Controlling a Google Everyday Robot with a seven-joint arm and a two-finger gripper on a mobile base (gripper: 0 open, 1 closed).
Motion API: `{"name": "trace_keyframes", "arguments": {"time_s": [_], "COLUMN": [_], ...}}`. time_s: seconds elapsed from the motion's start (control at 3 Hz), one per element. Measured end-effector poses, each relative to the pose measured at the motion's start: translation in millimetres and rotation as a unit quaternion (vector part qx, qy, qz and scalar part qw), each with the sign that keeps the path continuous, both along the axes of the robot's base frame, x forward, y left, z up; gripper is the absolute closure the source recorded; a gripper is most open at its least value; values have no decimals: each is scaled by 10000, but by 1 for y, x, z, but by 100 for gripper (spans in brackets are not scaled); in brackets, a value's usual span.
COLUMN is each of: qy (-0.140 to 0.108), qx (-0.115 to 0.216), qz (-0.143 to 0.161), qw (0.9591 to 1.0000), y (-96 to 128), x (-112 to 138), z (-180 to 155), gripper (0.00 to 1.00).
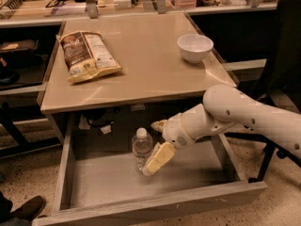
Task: Pick water bottle from top drawer and place on counter
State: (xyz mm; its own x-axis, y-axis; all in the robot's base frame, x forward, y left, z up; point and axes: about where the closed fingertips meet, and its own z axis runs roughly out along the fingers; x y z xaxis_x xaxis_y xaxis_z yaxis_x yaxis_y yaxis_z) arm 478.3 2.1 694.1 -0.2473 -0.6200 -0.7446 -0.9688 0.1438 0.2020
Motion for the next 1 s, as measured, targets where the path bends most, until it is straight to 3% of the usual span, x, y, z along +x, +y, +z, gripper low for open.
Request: {"name": "trace_keyframes", "arguments": {"time_s": [0.33, 1.0], "qy": [3, -237], "qx": [3, 46], "qz": [1, 263], "qw": [10000, 9994], "y": [0, 23], "x": [0, -12], "z": [0, 9], "gripper": [0, 0]}}
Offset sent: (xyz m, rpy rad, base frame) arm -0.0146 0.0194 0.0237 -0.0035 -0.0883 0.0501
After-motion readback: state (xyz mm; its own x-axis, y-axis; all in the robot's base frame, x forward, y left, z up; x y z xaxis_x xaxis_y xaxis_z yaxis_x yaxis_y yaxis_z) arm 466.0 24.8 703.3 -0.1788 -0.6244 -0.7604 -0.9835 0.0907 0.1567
